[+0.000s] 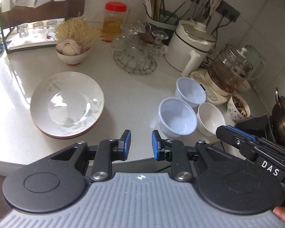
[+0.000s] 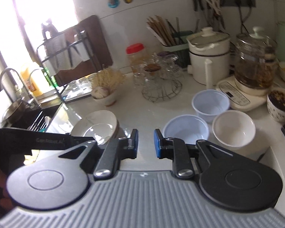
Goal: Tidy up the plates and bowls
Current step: 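Raise both grippers and move toward the white plastic bowls by the kettle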
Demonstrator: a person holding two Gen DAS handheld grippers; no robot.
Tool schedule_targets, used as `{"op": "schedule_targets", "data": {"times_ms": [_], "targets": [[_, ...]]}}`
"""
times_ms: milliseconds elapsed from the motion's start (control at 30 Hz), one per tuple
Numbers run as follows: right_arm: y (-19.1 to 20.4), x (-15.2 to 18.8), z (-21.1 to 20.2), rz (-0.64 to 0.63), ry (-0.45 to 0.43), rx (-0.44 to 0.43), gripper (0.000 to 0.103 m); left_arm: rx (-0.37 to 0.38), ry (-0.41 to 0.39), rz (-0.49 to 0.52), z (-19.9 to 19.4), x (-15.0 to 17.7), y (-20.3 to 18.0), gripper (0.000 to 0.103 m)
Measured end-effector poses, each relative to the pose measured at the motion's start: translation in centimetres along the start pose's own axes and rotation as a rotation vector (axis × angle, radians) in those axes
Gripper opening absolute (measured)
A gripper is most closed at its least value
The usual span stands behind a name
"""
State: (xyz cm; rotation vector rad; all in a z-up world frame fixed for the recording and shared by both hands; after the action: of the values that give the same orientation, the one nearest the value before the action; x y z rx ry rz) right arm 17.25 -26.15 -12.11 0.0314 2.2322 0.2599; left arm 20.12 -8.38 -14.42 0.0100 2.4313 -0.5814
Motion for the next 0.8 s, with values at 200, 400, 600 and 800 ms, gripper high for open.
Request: {"op": "schedule_targets", "data": {"times_ms": [200,400,600,800], "targets": [[-2.7,0.3,1.8,0.087,0.007,0.054,0.028,0.029,0.043,0.046,2.9,-0.4,-0.7,0.038],[-5.0,1.1,3.9,0.138,0.014,0.093,0.057,0.043,0.09,0.057,7.0,-0.6,-0.2,0.043],[-7.3,2.6,6.5,0.218,0.053,0.138,0.057,0.062,0.13,0.078,11.0,-0.8,0.2,0.052],[-8.8,3.6,8.9,0.269,0.087,0.171,0.057,0.107,0.137,0.066,14.4,-1.0,0.1,0.054]]}}
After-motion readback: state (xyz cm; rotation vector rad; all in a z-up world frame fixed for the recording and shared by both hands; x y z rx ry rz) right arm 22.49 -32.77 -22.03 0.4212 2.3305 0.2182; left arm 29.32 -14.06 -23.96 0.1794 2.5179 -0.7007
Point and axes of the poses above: each gripper's, at about its wrist camera, not at the fingertips, and z roughly the way its jaws point, y to its left, x to its underside, the point moved 10 cm from there along z, roughly the way its jaws point, and after that the axes turned 10 degrees about x, right-handed, at the moved point
